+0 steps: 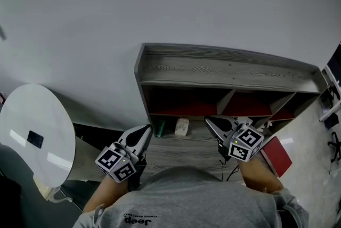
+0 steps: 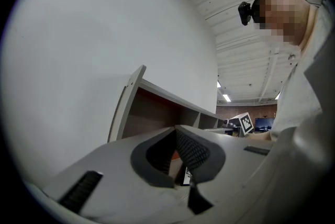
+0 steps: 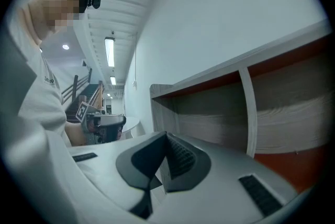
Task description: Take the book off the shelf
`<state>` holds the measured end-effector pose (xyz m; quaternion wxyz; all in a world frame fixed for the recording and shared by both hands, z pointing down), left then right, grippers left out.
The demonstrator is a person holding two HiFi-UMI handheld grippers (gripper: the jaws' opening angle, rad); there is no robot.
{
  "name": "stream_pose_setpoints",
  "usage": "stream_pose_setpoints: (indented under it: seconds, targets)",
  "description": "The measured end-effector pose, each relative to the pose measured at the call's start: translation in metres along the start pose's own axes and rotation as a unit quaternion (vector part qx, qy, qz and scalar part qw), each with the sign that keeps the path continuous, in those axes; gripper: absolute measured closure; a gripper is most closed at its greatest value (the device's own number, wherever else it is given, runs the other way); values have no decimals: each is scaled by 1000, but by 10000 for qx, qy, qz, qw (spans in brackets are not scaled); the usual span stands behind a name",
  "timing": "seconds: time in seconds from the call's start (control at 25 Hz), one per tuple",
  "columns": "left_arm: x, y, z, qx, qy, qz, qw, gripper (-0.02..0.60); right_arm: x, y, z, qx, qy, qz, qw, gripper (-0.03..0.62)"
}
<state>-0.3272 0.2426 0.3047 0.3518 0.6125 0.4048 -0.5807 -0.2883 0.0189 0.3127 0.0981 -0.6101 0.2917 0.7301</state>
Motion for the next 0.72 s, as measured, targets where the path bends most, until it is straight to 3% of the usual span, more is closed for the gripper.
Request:
stream_pose_setpoints:
  seconds: [0.72]
  targets:
    - [2, 4, 1, -145, -54, 5, 9999, 560, 0, -2, -6, -104, -20, -105, 9999, 592]
Point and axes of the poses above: the fingertips, and each gripper's own axes: z forward along the fingers, y to its right, x out of its top, the point moved 3 cm from there along -z, backward along the fingers, and after that the axes turned 11 degrees about z, right-handed, at the moved point
